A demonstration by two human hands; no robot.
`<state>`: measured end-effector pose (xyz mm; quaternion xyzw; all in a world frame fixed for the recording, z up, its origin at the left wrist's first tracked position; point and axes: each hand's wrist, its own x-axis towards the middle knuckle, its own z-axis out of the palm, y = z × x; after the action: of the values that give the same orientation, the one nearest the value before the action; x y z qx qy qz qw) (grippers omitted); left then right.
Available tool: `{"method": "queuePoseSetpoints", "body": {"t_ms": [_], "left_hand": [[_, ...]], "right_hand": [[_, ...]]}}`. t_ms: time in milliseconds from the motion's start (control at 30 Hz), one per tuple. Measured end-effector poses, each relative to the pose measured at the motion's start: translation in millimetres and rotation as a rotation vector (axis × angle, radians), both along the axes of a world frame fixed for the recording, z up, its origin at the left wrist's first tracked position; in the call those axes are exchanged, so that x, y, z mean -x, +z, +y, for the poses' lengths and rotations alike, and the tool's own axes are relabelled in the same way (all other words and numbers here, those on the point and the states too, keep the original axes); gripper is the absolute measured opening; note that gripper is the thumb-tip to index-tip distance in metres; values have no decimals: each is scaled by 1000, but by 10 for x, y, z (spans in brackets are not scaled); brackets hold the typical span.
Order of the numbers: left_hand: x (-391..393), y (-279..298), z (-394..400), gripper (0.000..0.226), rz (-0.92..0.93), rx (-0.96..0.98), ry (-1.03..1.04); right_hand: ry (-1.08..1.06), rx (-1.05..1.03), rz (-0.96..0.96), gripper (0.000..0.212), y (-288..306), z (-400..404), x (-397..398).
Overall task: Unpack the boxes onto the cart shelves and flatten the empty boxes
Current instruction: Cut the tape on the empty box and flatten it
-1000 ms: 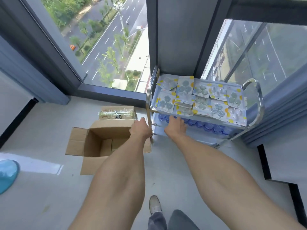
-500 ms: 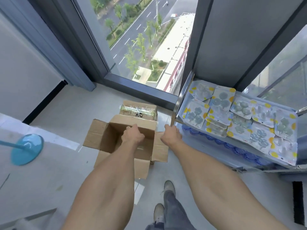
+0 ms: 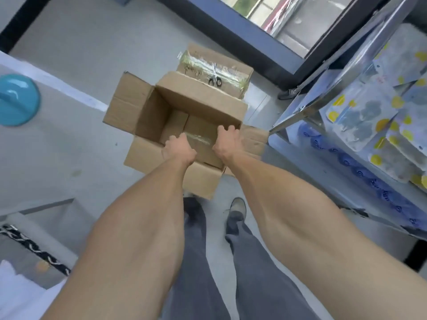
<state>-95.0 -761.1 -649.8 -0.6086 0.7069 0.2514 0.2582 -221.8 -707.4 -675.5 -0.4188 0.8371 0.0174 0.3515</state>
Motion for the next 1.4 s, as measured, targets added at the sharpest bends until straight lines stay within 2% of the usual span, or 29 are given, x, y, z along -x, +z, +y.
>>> {"method": "queuePoseSetpoints", "body": {"t_ms": [133,367,533,667,767,900,1000,1167,1400], "left_hand": [[-200,-719,-258,40,-7,-45,-10],[-638,-1933,-718,45,-94,-121,-102],[-760,-2693,-765,45,-178,-207,-425],[-822,-3019,-737,50,-268,-284,-619],[-878,-3167,-671,50,-323,-265,-664],[-862,-3182,-662,43,-288,-189,-683],[-853,-3061,-722,38,-265,-192,-624],[-1092,-2659,-841,22,-314,-169,-495],[-1942,-2366,-1197,21,-416,-141,-163]], "right_hand": [[49,-88,-34,33,-748,-184,-325],[51,-267,-98,39,-1915,-370,-701],[98,-418,-315,63,-2639,-415,-866],[141,-453,-357,65,-3017,-310,-986],[220,-438,-324,60,-3182,-210,-1013],[266,-361,-211,28,-3164,-213,-1066],[303,-312,-147,15,-3045,-263,-1091],[435,-235,-76,29,-2672,-539,-1286],[759,-99,-59,31,-2338,-1402,-1952]]}}
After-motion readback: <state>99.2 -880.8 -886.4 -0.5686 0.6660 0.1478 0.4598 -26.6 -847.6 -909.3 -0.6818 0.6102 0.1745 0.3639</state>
